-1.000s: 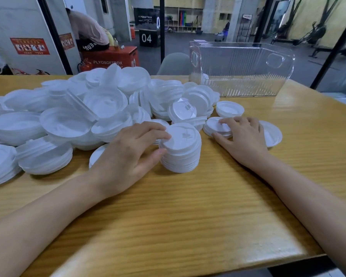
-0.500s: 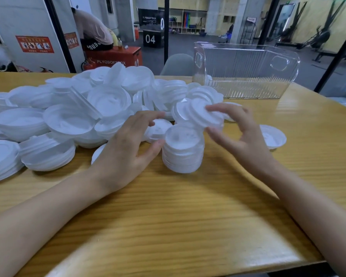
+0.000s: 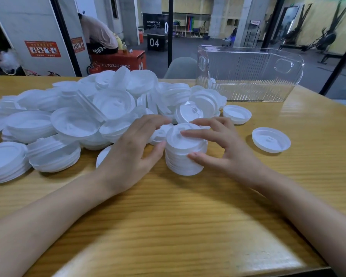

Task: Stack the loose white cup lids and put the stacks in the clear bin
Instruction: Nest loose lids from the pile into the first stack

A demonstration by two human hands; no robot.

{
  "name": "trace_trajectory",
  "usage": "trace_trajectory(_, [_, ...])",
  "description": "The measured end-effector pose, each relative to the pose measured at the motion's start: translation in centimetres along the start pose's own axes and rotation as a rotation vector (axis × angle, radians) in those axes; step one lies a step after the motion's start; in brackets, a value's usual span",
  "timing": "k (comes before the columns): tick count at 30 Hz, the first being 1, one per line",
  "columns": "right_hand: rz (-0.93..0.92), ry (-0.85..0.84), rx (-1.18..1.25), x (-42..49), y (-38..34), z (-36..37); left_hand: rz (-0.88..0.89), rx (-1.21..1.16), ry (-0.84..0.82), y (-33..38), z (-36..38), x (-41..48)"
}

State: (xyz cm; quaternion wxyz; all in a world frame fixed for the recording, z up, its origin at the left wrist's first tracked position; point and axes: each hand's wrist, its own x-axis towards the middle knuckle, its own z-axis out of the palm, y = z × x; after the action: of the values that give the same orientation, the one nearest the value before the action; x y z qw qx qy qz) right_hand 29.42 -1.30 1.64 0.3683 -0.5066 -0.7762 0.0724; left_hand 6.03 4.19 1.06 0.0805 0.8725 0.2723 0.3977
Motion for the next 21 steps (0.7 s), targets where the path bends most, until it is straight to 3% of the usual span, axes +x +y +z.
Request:
trace_trajectory(10, [0.017, 0.024, 0.038, -0.6, 0.4, 0.0, 0.078, -0.011, -0.05, 1.1, 0.6, -0.4])
trace_trajectory(15, [0.009, 0.128, -0.038, -0.9, 1.1, -1.0, 0.071, -0.031, -0.076, 1.3, 1.0, -0.6])
trace_trajectory(18, [0.119, 0.166, -0.179, -1.3, 2.7, -2.5, 0.062, -0.05, -0.085, 1.4, 1.0, -0.7])
trace_trajectory(21, [0.342, 0.155, -0.396, -2.5, 4.3, -4.2, 0.047, -0.064, -0.077, 1.5, 0.7, -0.7])
